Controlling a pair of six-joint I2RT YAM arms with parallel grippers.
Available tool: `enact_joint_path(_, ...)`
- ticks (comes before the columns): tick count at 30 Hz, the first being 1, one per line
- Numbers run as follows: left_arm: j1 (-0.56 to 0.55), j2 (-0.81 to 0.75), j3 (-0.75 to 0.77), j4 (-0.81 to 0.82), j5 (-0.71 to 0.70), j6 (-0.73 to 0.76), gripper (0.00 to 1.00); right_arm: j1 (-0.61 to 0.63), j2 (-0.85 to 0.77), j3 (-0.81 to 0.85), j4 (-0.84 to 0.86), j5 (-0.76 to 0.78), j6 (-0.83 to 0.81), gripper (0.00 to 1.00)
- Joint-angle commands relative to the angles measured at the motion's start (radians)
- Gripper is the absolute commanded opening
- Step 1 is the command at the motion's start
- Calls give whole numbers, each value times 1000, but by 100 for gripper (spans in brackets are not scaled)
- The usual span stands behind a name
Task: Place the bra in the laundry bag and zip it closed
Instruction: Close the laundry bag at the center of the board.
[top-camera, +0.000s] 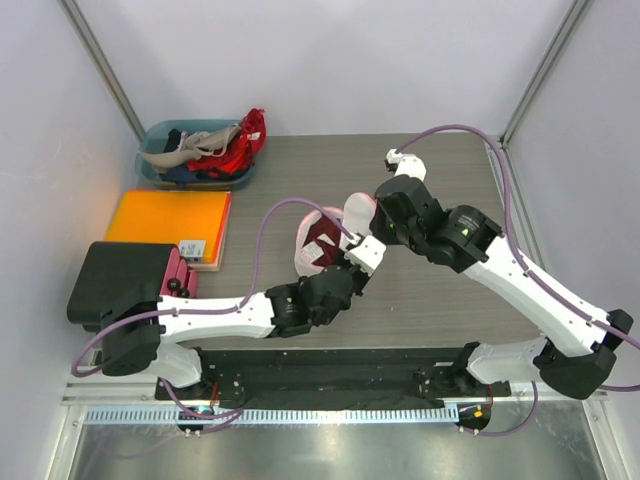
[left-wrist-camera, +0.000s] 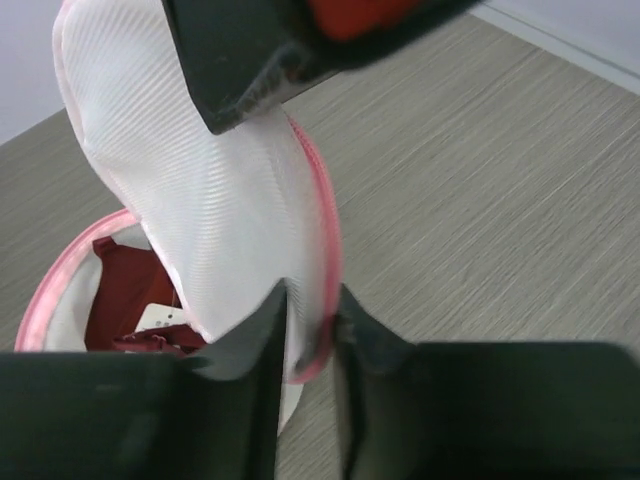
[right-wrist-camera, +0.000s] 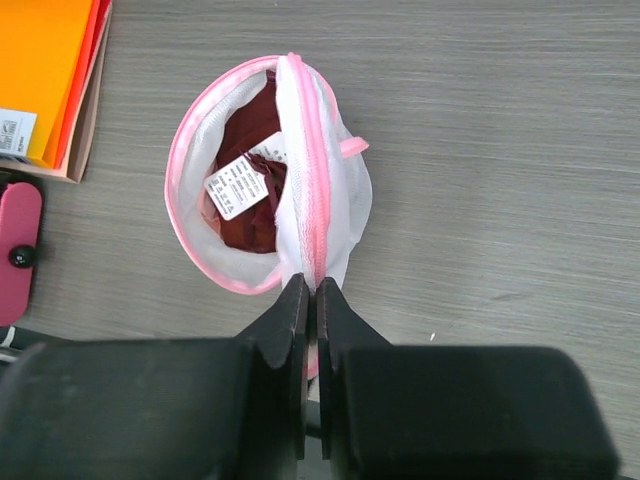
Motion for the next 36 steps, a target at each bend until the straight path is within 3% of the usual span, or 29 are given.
enact_joint_path(1,44,-52,34,-32,4,-72,14,17,-56,2,24,-6,12,17)
enact_joint_path(3,76,-86,-4,-43,88,-148,10,-7,-82,-21,24,0,7,29)
enact_joint_path(7,126,-174,-70,-68,235,-251,3,-121,-140,-66,23,-39,-17,64)
enact_joint_path(10,191,-242,-128,-62,360,-352,0,-213,-189,-100,30,-107,-63,78)
enact_joint_path(14,309,-299,-186,-57,533,-483,0,-241,-240,-187,87,-200,-100,89)
enact_joint_path(20,505,-271,-303,222,860,-734,0,-256,-232,-382,319,-378,-105,92)
enact_joint_path(28,591,-127,-400,656,1000,-1017,0,-294,-304,-621,651,-518,78,80)
enact_joint_path(36,607,-11,-414,915,1027,-1173,0,-316,-352,-756,722,-530,156,75)
